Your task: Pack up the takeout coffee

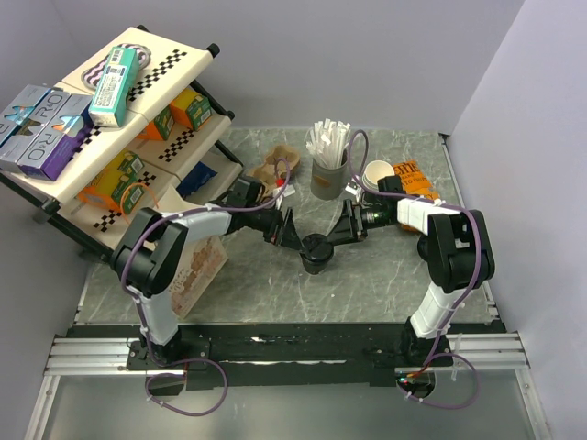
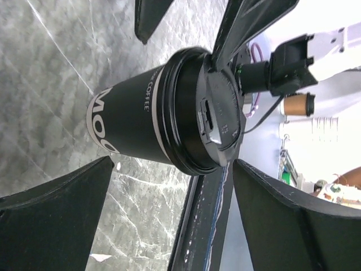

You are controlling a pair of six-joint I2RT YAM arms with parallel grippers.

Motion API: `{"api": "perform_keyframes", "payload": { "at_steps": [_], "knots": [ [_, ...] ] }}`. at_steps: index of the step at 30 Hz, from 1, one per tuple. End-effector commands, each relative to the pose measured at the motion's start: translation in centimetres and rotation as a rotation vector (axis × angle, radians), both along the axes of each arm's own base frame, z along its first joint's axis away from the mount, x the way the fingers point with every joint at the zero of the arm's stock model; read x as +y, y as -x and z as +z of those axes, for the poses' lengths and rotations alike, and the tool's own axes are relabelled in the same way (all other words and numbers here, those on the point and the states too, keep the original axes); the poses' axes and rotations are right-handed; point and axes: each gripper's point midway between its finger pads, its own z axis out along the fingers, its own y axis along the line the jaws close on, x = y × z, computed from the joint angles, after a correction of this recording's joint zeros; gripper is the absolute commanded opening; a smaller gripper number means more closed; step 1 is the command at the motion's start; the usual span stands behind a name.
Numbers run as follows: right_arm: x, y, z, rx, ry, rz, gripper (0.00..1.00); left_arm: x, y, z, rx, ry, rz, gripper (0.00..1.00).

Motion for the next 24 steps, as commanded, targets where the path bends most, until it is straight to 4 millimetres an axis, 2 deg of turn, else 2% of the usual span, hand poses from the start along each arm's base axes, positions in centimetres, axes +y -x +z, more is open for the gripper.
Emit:
{"api": "perform_keyframes", "payload": {
  "at_steps": [1, 12, 19, 24],
  "knots": [
    [0.3, -0.6, 0.2, -0.032, -0.014, 0.012, 0.77, -0.5, 0.8, -0.8, -0.005, 0.004, -0.066, 0.93],
    [-0.2, 0.4, -2.1, 0.018, 0.064, 0.01, 0.73, -0.5, -0.5, -4.4, 0.027, -0.111, 0.01, 0.91],
    [-0.7, 1.2, -4.1, 0.097, 0.117, -0.011, 0.7, 0.0, -0.4, -6.6, 0.049, -0.191, 0.041, 0.89],
    [-0.8, 1.6, -4.8, 0.13, 0.139, -0.023, 0.69, 0.1, -0.5, -7.6, 0.074, -0.22, 0.066, 0.89]
  ]
}}
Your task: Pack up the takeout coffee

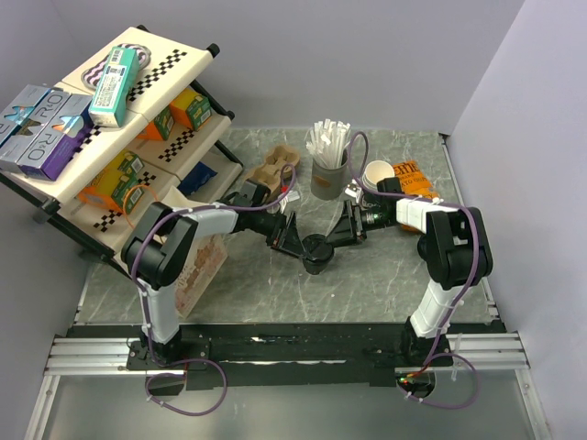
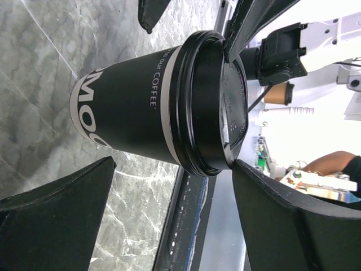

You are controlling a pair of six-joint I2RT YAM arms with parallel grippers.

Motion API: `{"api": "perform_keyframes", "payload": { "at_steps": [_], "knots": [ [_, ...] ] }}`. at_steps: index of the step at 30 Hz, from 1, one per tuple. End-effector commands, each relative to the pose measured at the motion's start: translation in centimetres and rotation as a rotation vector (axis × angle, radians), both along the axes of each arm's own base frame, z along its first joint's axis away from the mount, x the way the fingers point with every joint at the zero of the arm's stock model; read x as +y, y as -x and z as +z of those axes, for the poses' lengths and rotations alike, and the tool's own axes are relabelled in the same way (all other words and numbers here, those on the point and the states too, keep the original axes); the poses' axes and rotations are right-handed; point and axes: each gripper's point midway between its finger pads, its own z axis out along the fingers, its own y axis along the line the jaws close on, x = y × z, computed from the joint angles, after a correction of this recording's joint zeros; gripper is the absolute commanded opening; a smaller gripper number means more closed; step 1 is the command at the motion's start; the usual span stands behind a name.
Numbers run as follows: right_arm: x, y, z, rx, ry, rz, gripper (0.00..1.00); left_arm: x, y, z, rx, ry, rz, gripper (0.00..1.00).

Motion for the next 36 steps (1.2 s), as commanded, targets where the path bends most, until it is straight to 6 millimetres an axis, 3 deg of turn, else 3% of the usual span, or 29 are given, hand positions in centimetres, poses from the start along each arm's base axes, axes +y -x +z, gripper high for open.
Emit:
{"api": "perform_keyframes", "payload": {
  "at_steps": [1, 5, 8, 12, 14, 22, 24, 25, 27, 28, 36],
  "knots": [
    [-1.0, 1.2, -4.3, 0.052, 0.15, -0.013, 0.69, 0.5, -1.9, -5.8, -0.064, -0.198, 0.11, 0.89],
    [-1.0, 0.8, -3.7, 0.027, 0.14, -0.002, 0.69, 0.0, -2.5, -4.7, -0.087, -0.171, 0.108, 0.89],
    [-0.6, 0.1, -1.7, -0.048, 0.1, 0.015, 0.71, -0.7, -3.0, -2.1, -0.135, -0.103, 0.092, 0.92],
    [-0.5, -0.9, 2.5, -0.217, 0.069, 0.036, 0.76, -1.3, -3.6, 2.3, -0.227, -0.027, 0.073, 0.96],
    [-0.6, -0.9, 3.7, -0.271, 0.078, 0.049, 0.79, -1.3, -3.8, 3.2, -0.246, -0.032, 0.068, 0.97],
    [-1.2, -0.2, 4.4, -0.317, 0.114, 0.046, 0.84, -0.5, -3.9, 4.4, -0.318, -0.064, 0.061, 0.98],
    [-1.5, 0.0, 5.1, -0.337, 0.119, 0.04, 0.85, -0.3, -4.1, 4.9, -0.37, -0.065, 0.081, 0.98],
    [-1.6, 0.0, 5.5, -0.355, 0.122, 0.04, 0.85, 0.2, -3.6, 4.3, -0.366, -0.077, 0.095, 0.98],
    [-2.2, -0.1, 7.0, -0.414, 0.138, 0.026, 0.85, 0.5, -3.0, 5.8, -0.441, -0.042, 0.118, 0.97],
    [-2.4, 0.0, 7.4, -0.433, 0.148, 0.026, 0.85, 0.9, -3.0, 5.2, -0.479, -0.066, 0.15, 0.97],
    [-5.0, -0.8, 11.9, -0.609, 0.212, -0.103, 0.87, 0.7, -2.6, 10.2, -0.855, -0.152, 0.225, 0.98]
  ]
}}
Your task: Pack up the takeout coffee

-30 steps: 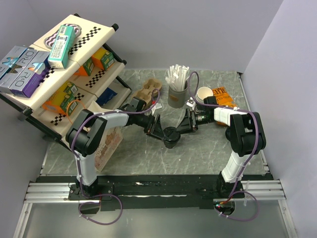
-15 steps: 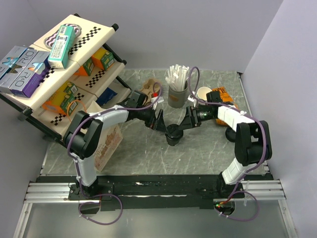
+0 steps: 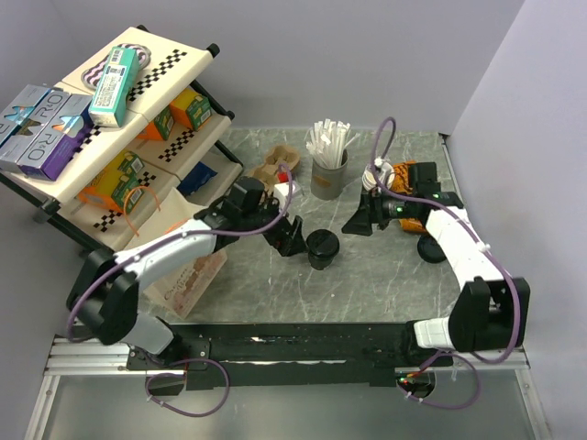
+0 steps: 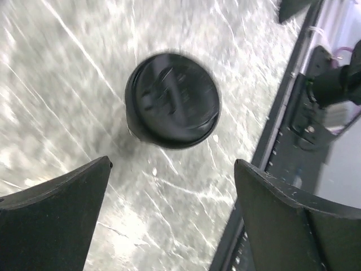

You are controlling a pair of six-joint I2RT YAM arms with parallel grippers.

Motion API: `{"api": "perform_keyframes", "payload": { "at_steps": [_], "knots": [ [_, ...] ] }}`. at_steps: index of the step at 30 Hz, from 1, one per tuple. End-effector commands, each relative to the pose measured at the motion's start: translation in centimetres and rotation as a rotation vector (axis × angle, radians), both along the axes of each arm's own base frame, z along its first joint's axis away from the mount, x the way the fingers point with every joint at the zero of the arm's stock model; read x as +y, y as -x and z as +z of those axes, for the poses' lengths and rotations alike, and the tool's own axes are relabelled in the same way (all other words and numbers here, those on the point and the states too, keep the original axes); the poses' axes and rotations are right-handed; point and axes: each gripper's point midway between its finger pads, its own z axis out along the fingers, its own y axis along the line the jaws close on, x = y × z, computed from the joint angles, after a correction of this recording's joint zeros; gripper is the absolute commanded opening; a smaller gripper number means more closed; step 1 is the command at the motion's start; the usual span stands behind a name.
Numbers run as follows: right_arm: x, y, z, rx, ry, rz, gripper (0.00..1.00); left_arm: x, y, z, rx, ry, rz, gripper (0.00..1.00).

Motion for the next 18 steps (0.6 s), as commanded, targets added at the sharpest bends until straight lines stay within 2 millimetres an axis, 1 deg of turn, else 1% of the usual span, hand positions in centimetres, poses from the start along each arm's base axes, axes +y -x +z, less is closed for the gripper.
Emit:
{"api": "perform_keyframes", "payload": {
  "at_steps": [1, 4, 5, 6, 7, 9, 10, 11, 12, 13, 14, 15, 16, 18],
  "knots": [
    [-1.6, -1.1, 3.1, -0.125, 0.017, -0.078, 0.87, 0.0, -1.4, 3.4, -0.288, -0.055, 0.074, 0.98],
    [-2.2, -1.3, 4.2, -0.157, 0.025, -0.104, 0.88, 0.4, -0.9, 3.1, -0.341, -0.124, 0.091, 0.97],
    [-2.3, -1.2, 4.4, -0.162, 0.027, -0.106, 0.88, 0.9, -0.6, 2.5, -0.338, -0.163, 0.107, 0.96],
    [-3.0, -1.5, 4.6, -0.168, 0.03, -0.135, 0.88, 1.2, -0.4, 2.1, -0.334, -0.188, 0.117, 0.93],
    [-3.6, -1.8, 5.0, -0.189, 0.038, -0.157, 0.88, 1.7, 0.1, 0.9, -0.307, -0.213, 0.126, 0.92],
    [-4.2, -2.0, 5.4, -0.215, 0.051, -0.174, 0.88, 2.3, 0.7, 0.2, -0.309, -0.221, 0.137, 0.86],
    [-4.6, -2.2, 5.5, -0.229, 0.067, -0.189, 0.88, 2.9, 1.5, -1.5, -0.263, -0.235, 0.15, 0.83],
    [-4.8, -2.3, 5.6, -0.233, 0.074, -0.195, 0.88, 2.8, 2.0, -1.9, -0.265, -0.229, 0.148, 0.67],
    [-5.0, -2.4, 5.6, -0.238, 0.084, -0.202, 0.88, 2.5, 2.1, -2.2, -0.269, -0.219, 0.152, 0.48],
    [-5.3, -2.5, 5.7, -0.24, 0.092, -0.211, 0.88, 2.8, 2.5, -3.7, -0.249, -0.235, 0.16, 0.21],
    [-5.3, -2.5, 5.7, -0.239, 0.093, -0.21, 0.88, 2.6, 2.7, -4.2, -0.244, -0.234, 0.171, 0.01],
    [-5.4, -2.4, 5.8, -0.239, 0.097, -0.211, 0.88, 2.3, 3.0, -4.6, -0.228, -0.219, 0.167, 0.01],
    [-5.4, -2.4, 5.9, -0.244, 0.098, -0.212, 0.88, 1.8, 3.0, -5.5, -0.194, -0.206, 0.177, 0.01],
    [-5.6, -2.3, 6.0, -0.25, 0.103, -0.215, 0.88, 0.7, 3.2, -5.9, -0.138, -0.167, 0.178, 0.01]
  ]
}}
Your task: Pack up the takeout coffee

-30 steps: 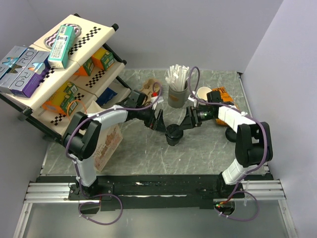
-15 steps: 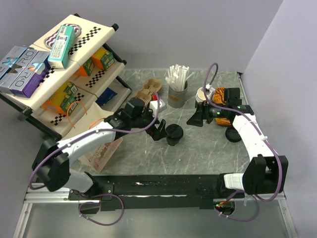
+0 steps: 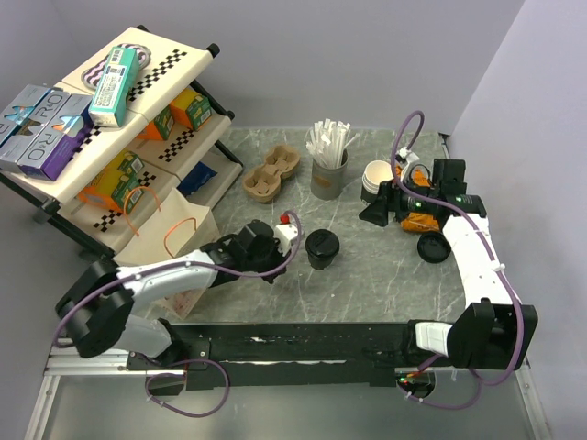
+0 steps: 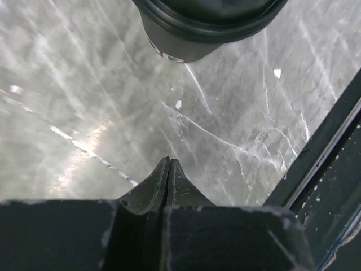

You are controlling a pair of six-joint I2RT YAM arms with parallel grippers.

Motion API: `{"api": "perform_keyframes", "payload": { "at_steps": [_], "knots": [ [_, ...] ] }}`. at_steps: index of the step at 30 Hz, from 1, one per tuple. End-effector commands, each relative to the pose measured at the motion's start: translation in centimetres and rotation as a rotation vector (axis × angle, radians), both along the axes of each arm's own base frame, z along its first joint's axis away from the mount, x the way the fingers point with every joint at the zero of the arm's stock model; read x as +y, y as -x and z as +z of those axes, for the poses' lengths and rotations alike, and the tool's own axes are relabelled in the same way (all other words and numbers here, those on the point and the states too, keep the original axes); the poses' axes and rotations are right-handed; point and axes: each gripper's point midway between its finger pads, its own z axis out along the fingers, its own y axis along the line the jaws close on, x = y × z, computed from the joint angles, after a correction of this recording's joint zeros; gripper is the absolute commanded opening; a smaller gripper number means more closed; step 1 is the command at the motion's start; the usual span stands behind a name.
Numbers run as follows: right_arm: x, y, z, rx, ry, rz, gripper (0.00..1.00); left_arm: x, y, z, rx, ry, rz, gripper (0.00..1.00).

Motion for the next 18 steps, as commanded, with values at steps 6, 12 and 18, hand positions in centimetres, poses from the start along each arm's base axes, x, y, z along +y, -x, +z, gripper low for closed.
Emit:
{"api": "perform_keyframes", "payload": {
  "at_steps": [6, 12, 18],
  "knots": [
    [-0.8, 0.0, 2.2, -0.067, 0.025, -0.021, 0.88, -5.1, -1.6, -1.0, 0.069, 0.218, 0.093, 0.01],
    [-1.0, 0.1, 1.5, -0.044, 0.029, -0.025, 0.88, -5.8, -2.1, -2.3, 0.021, 0.244, 0.064, 0.01],
    [-1.3, -0.2, 1.2, -0.032, 0.027, -0.04, 0.88, -7.4, -3.2, -2.4, 0.008, 0.274, 0.065, 0.01]
  ]
}}
